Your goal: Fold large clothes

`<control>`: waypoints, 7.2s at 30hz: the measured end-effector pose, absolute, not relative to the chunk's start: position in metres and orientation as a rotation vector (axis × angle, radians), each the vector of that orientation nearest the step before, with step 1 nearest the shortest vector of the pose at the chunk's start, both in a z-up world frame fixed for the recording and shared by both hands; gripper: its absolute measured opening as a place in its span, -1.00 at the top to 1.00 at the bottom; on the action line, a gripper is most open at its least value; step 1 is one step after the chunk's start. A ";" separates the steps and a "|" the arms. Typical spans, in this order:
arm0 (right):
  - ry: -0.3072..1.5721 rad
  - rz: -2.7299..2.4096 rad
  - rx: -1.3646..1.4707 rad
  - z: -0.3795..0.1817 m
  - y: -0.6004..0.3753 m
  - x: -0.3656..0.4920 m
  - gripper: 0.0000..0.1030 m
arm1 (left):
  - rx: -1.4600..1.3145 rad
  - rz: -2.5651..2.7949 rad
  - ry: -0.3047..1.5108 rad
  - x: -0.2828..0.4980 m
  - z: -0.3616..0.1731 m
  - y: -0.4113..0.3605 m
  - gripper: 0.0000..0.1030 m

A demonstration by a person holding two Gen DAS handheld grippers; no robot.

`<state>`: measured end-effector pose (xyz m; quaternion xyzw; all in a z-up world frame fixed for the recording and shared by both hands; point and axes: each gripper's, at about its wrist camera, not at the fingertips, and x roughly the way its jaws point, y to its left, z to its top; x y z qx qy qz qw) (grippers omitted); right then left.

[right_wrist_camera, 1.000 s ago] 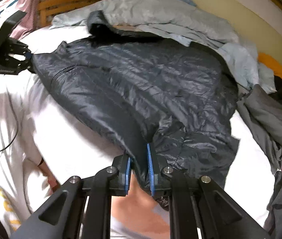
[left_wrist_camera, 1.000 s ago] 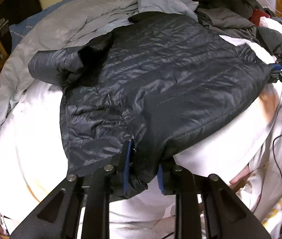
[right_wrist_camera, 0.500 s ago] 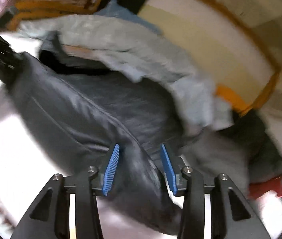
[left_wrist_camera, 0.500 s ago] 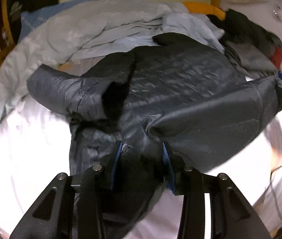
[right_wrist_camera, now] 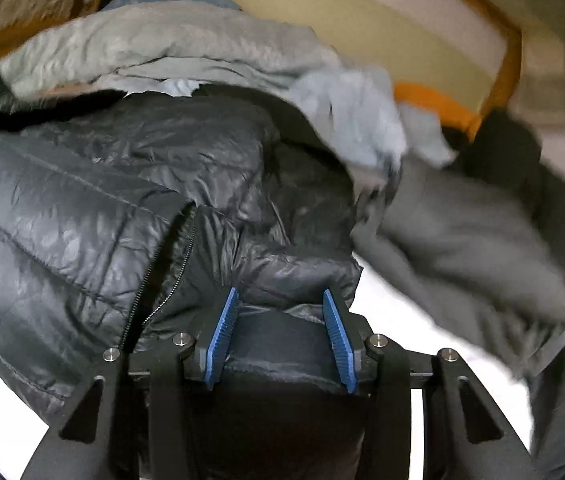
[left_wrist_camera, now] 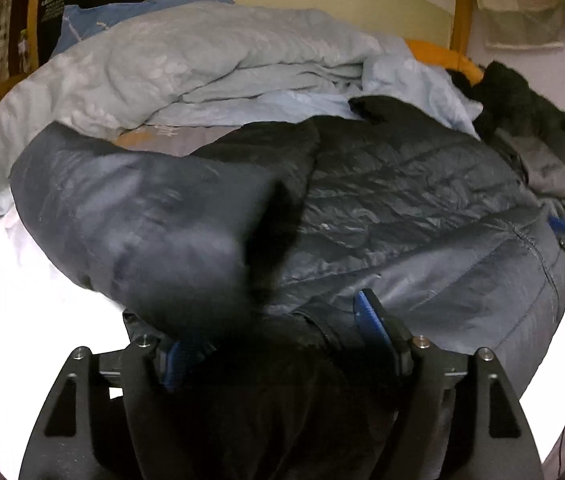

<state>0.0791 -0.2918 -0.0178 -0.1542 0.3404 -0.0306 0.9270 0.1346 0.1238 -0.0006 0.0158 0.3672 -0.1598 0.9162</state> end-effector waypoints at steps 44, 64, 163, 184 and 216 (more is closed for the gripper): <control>0.808 0.148 -0.001 -0.034 -0.271 0.034 -0.94 | -0.117 -0.219 0.705 0.074 -0.023 0.113 -0.99; 0.682 0.086 -0.086 -0.035 -0.263 0.021 -0.99 | 0.133 -0.007 0.426 0.020 0.010 0.096 -0.89; 0.594 -0.033 0.033 -0.027 -0.317 0.020 -0.99 | 0.516 0.281 0.633 0.167 0.050 0.138 0.26; 0.665 -0.024 0.078 -0.035 -0.324 0.035 -0.99 | -0.034 0.442 0.807 0.157 -0.008 0.306 0.57; 0.562 0.028 0.354 -0.025 -0.363 0.010 -0.99 | -0.488 -0.195 0.813 0.042 -0.034 0.203 -0.17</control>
